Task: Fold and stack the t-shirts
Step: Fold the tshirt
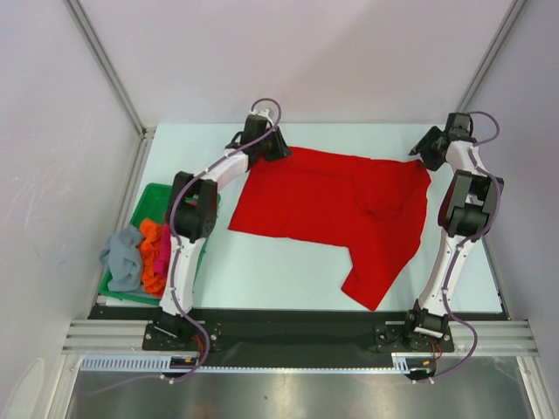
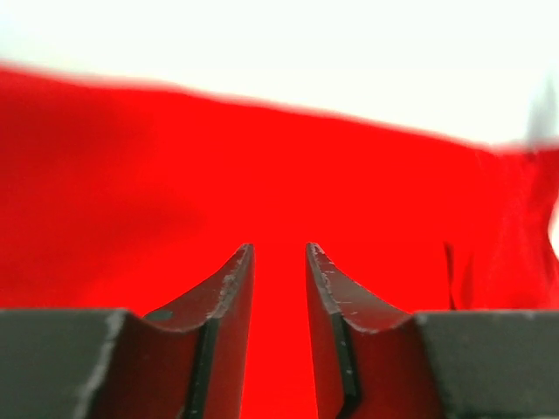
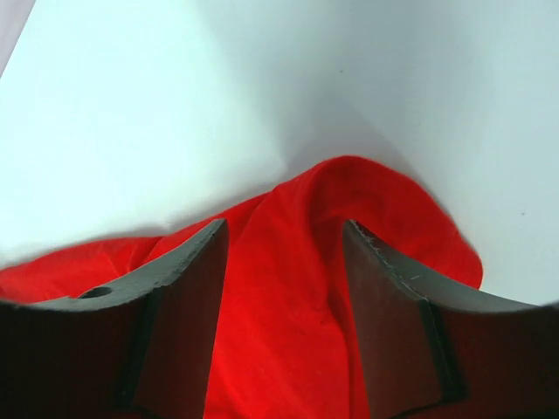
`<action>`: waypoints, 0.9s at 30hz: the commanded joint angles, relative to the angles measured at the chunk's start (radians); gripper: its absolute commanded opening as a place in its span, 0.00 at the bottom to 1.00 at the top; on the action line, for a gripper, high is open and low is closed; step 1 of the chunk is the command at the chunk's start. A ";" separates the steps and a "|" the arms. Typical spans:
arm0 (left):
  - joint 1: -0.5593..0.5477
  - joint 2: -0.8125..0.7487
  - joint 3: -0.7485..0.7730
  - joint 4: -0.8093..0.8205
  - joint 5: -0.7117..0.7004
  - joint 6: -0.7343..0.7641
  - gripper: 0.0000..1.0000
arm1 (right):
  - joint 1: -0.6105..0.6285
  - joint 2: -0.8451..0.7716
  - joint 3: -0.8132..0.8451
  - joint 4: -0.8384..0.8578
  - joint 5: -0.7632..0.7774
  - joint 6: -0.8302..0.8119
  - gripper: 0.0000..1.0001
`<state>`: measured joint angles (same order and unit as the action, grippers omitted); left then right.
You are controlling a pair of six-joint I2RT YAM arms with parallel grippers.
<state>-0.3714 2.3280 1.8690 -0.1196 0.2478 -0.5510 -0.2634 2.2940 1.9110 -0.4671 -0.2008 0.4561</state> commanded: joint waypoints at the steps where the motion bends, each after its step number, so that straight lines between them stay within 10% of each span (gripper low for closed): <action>1: 0.026 0.050 0.198 -0.023 -0.157 -0.038 0.34 | -0.005 0.041 0.062 0.030 -0.023 0.033 0.58; 27: 0.141 0.317 0.344 -0.135 -0.085 -0.357 0.11 | 0.006 0.044 0.036 0.041 0.067 0.142 0.27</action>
<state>-0.2604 2.6137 2.1700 -0.2111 0.1421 -0.8375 -0.2485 2.3627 1.9472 -0.4358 -0.1787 0.5800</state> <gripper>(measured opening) 0.121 0.289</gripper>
